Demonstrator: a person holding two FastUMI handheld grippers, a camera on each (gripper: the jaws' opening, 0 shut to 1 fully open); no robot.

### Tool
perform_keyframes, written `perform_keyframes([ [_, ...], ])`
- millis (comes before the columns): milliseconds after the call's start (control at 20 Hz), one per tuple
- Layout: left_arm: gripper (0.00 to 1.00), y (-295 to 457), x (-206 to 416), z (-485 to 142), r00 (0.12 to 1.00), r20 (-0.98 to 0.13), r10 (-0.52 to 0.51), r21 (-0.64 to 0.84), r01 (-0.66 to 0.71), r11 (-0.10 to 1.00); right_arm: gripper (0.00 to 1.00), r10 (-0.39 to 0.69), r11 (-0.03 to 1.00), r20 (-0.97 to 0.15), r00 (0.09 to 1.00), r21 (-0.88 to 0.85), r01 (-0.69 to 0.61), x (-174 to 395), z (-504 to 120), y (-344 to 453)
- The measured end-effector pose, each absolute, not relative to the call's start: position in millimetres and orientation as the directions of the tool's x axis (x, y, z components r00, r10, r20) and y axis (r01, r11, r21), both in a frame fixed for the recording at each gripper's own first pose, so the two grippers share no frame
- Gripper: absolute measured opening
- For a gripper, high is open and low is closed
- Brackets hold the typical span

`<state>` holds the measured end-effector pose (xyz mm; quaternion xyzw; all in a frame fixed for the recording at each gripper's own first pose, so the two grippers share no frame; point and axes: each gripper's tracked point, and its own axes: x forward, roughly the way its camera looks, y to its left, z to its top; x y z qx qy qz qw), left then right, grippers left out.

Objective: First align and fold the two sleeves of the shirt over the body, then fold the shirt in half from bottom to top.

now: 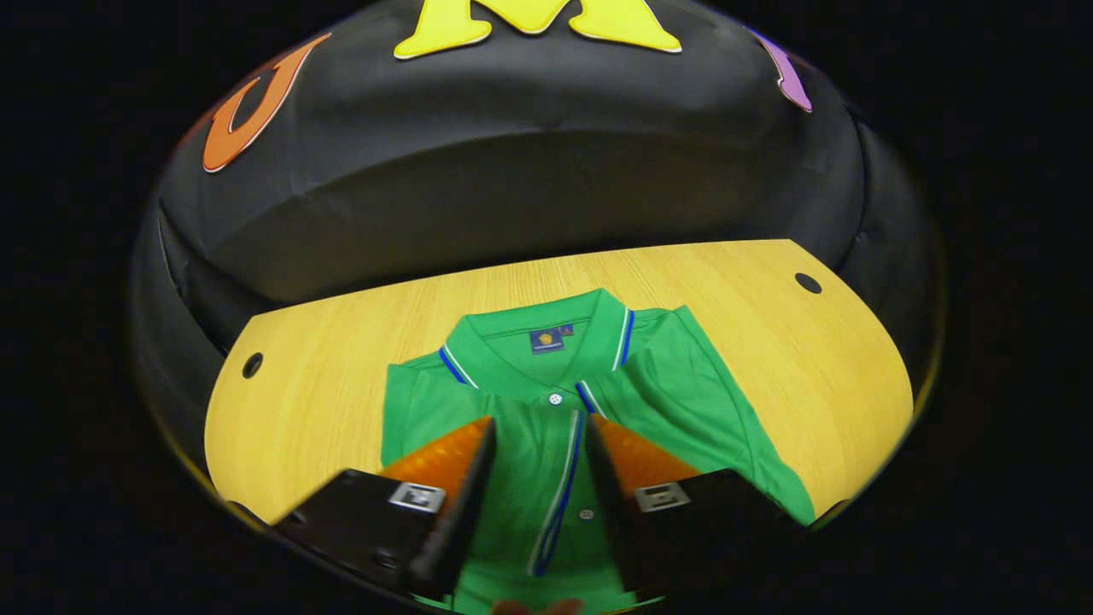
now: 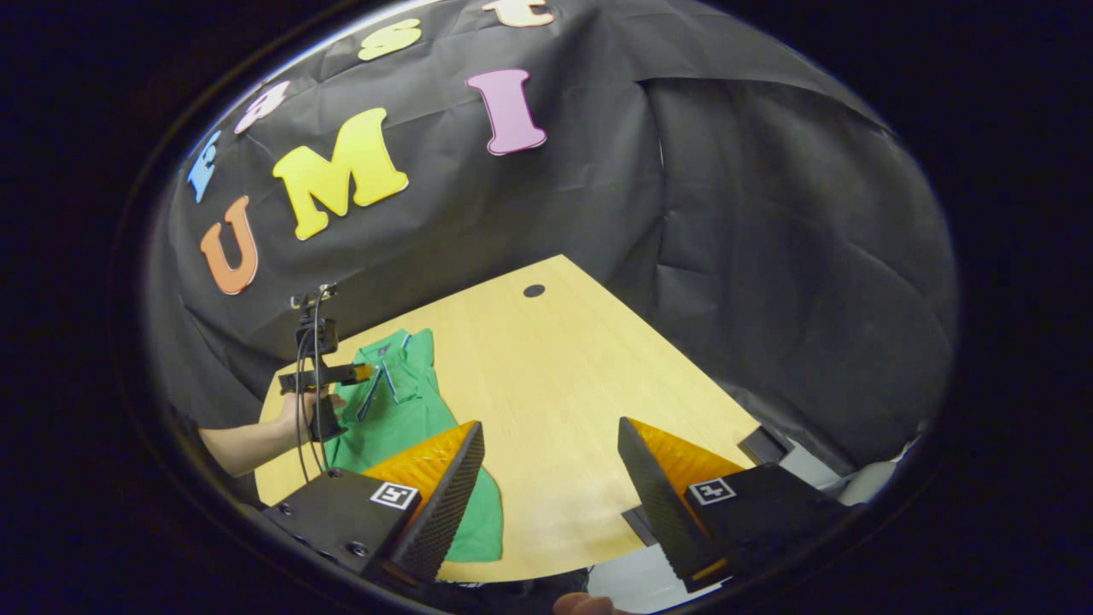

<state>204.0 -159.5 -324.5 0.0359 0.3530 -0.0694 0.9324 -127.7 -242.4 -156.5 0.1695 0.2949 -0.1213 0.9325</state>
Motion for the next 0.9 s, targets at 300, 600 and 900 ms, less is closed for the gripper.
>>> perform_keyframes([
  [300,1.0,-142,171,-283,0.776,-0.613,-0.15,-0.053,0.15,0.987,0.94,-0.051,0.935,-0.575,0.816,0.259,0.241,-93,-156,-216],
  [600,1.0,-74,101,-251,0.792,-0.581,-0.189,-0.128,0.14,0.982,0.99,0.068,0.963,-0.576,0.814,0.251,0.097,-56,-162,-173],
  [900,1.0,-11,12,-256,0.745,-0.635,-0.203,-0.13,0.156,0.979,0.99,0.165,0.981,-0.614,0.772,0.181,-0.066,-45,-185,-134],
])
